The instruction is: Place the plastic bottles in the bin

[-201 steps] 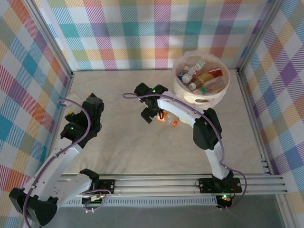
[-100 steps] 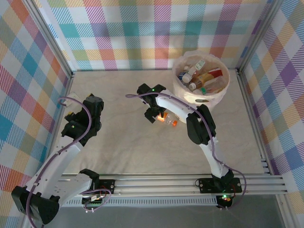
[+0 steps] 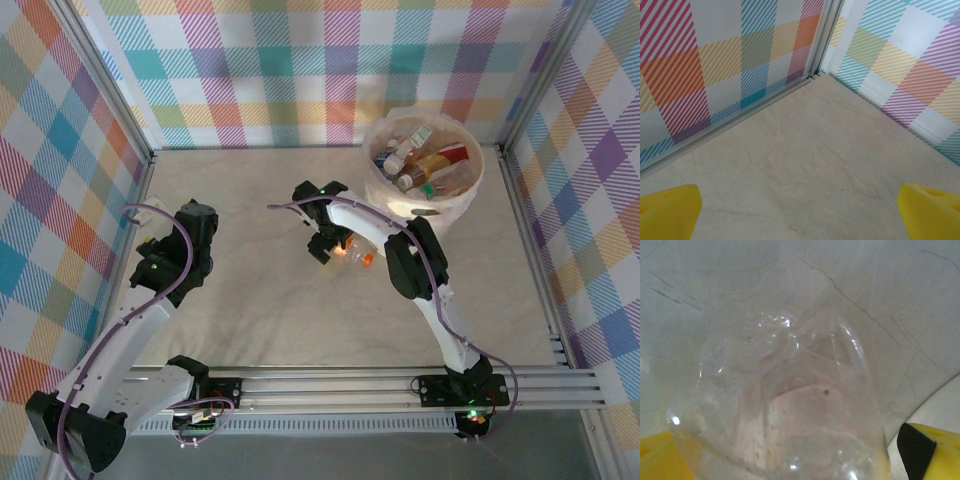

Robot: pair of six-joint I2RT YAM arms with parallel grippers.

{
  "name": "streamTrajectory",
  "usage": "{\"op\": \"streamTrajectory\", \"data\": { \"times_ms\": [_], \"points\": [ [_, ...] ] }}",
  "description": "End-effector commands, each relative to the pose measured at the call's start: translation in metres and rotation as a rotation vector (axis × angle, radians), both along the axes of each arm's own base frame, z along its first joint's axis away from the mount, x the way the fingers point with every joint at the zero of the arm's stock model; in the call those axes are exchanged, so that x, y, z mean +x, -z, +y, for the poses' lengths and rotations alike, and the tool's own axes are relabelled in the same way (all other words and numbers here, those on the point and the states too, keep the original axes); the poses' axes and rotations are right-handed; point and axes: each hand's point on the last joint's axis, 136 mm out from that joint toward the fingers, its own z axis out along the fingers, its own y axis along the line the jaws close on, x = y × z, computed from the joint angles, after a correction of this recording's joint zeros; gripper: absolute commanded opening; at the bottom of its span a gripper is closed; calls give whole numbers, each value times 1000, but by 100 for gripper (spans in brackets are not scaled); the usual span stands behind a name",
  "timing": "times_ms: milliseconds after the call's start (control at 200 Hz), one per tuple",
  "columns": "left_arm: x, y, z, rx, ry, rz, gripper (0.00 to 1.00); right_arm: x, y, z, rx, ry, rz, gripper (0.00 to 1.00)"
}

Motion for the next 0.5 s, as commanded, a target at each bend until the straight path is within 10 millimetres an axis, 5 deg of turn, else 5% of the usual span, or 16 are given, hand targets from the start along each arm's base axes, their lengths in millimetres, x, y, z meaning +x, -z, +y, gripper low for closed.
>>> {"op": "streamTrajectory", "data": {
  "times_ms": [0,265,495],
  "points": [
    [-5,-1,7,-10,-29,-16,100,-4,6,1,2,-11,42,98],
    [-5,0,7,-10,-29,-10,100,-7,5,7,37,3,63,78],
    [-4,2,8,-9,-32,-4,100,-9,-47,25,193,45,10,61]
  ]
}}
